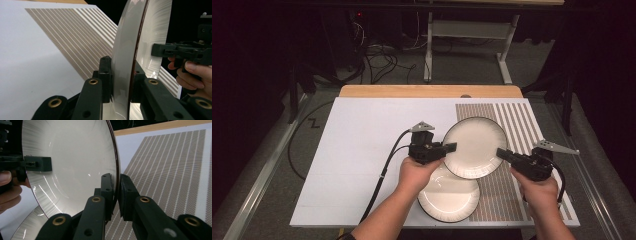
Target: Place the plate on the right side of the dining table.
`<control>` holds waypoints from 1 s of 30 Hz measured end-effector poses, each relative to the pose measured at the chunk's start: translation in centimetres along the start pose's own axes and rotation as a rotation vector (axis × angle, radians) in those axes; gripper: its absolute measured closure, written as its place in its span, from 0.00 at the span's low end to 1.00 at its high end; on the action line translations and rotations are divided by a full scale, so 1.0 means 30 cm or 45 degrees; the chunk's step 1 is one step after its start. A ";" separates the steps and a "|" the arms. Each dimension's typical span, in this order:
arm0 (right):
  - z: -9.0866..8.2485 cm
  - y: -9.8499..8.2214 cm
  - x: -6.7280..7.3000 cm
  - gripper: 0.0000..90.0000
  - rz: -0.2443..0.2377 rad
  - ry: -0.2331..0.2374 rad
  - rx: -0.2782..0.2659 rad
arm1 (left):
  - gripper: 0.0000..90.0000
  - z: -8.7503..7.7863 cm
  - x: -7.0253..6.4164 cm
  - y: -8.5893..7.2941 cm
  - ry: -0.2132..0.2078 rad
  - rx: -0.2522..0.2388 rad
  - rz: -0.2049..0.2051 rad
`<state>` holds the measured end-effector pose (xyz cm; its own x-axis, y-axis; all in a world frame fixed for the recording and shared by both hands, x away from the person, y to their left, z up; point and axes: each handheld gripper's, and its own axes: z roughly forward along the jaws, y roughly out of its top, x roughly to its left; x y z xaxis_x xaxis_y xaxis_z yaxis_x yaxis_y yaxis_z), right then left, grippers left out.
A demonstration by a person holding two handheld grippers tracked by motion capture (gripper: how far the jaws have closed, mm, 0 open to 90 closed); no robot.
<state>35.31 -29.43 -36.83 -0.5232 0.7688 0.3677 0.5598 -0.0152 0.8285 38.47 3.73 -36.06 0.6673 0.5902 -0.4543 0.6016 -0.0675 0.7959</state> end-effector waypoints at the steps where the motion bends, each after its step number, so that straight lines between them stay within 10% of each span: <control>1: 0.000 0.000 0.000 0.95 0.000 0.000 0.000 | 0.86 0.009 -0.002 0.004 -0.002 0.005 -0.002; 30: -0.097 -0.020 -0.180 0.95 0.056 -0.176 -0.020 | 0.82 0.282 -0.031 0.067 -0.048 0.194 -0.037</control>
<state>35.92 -35.43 -38.09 -0.4045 0.8477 0.3433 0.5698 -0.0600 0.8196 42.79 -3.76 -37.42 0.6626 0.5634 -0.4935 0.6790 -0.1738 0.7133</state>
